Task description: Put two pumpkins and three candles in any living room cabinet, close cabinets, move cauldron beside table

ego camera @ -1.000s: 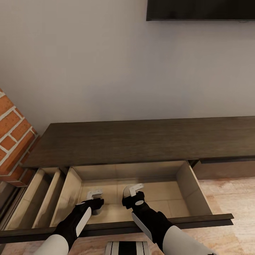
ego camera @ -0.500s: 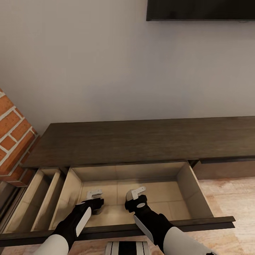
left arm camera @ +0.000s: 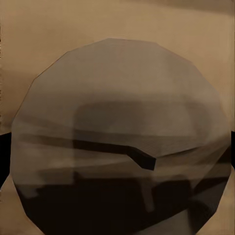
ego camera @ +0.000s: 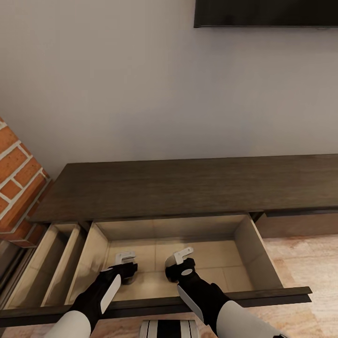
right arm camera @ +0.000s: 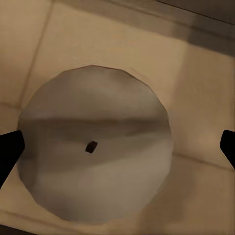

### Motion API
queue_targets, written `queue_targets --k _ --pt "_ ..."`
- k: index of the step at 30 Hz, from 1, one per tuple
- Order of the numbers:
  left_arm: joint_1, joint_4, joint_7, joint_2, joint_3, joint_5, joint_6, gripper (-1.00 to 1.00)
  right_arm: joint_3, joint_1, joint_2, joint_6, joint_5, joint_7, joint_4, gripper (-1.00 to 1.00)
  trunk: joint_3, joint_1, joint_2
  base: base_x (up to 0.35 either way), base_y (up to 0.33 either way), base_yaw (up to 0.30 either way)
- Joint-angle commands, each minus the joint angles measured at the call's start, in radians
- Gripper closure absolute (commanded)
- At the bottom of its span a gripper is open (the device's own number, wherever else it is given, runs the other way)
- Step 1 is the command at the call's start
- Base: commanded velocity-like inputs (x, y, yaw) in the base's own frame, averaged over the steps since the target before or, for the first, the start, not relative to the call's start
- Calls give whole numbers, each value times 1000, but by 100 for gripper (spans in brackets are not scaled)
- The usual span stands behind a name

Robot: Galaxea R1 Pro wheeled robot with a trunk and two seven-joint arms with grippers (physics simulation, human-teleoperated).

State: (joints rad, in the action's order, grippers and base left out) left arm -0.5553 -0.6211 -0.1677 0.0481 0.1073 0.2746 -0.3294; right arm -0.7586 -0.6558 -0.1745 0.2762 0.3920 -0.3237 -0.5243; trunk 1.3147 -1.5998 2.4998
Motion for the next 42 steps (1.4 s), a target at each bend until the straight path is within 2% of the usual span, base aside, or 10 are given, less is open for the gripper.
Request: queue_targets --k 1,27,42 --pt "0 0 0 0 0 -2 0 -100 -1 1 0 0 1 0 36 -100 0 0 0 0 0 0" --pt "0 -61 0 -1 4 -2 0 -100 -1 1 0 0 1 0 33 -100 0 0 0 -4 0 0" --pt "1 -69 0 -2 5 -2 -2 -100 -1 2 0 -29 -1 1 32 -100 0 0 0 0 0 0"
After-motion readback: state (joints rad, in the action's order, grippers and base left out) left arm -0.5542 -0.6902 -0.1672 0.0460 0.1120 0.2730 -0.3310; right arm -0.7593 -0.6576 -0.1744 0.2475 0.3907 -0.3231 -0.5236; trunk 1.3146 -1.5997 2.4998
